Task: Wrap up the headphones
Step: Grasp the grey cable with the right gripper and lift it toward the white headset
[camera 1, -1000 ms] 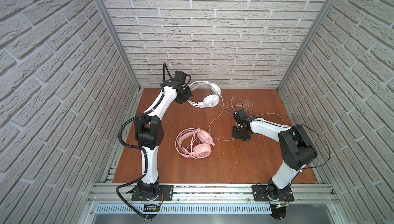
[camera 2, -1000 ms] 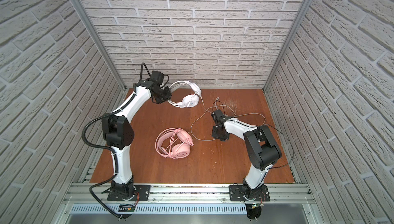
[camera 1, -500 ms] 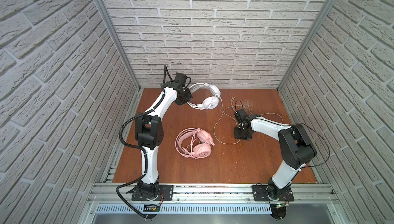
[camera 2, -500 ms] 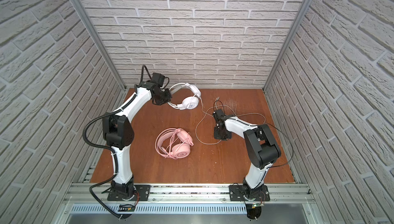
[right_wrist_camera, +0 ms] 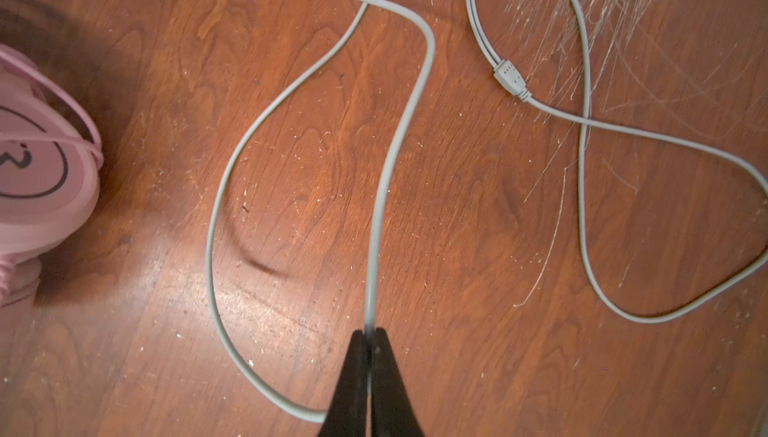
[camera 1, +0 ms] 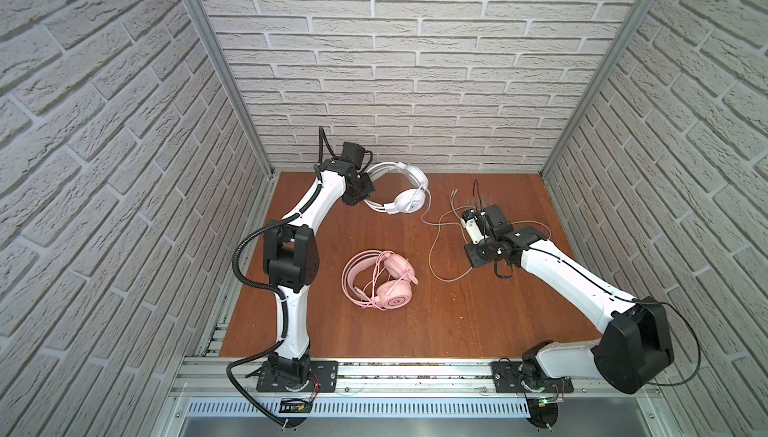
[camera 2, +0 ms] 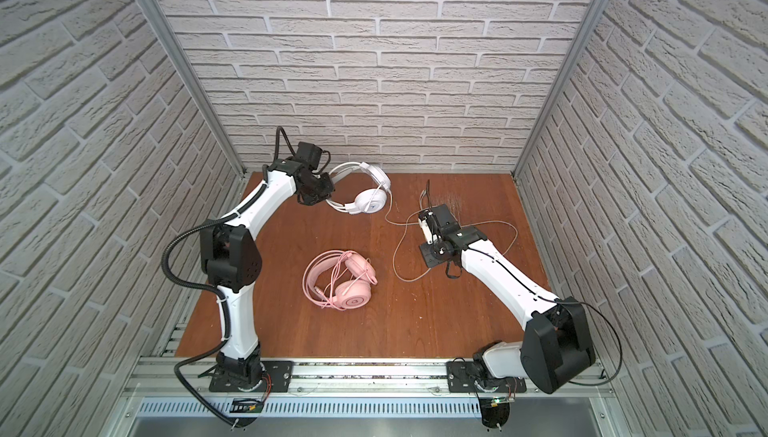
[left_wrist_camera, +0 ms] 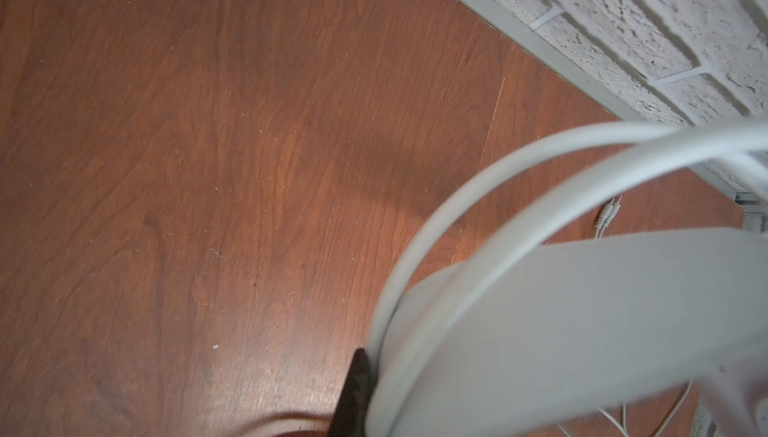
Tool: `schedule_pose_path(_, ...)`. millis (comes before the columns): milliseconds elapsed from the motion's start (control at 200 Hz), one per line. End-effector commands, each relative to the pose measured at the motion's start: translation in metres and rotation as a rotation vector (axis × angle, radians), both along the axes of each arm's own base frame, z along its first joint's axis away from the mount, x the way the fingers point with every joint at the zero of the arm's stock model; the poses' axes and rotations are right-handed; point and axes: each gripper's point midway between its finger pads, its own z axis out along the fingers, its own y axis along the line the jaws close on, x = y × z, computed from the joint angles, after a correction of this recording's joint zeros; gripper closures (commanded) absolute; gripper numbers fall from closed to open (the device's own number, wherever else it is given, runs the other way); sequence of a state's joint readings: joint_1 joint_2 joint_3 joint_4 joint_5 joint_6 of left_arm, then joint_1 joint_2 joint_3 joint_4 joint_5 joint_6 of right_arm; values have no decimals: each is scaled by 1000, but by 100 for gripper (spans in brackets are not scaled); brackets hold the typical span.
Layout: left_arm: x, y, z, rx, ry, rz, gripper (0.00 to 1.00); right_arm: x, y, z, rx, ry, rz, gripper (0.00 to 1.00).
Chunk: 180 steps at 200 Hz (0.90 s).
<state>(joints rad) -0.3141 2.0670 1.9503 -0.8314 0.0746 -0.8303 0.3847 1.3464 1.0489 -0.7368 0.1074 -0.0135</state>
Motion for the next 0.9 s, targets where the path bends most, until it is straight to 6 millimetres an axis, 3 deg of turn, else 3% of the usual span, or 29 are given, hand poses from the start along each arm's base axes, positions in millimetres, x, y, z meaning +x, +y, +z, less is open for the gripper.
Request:
schedule_pose_path(0,8,-11,37,-28,-101,-4,100,-5,16,26,4,-57,190,94)
schedule_pose_path(225,6,-14,35,29,-83,-8,100,-13,56,69,78,-186,470,94)
schedule_pose_path(390,2,-17,31,71,-68,-20,100,-18,83,88,91,-178,629,94)
schedule_pose_path(785,-4,-20,21,127,-38,-32,100,-55,139,96,220,25,1009,94)
schedule_pose_path(895,-4,-21,21,131,-42,-41,100,-50,146,95,221,33,1010,94)
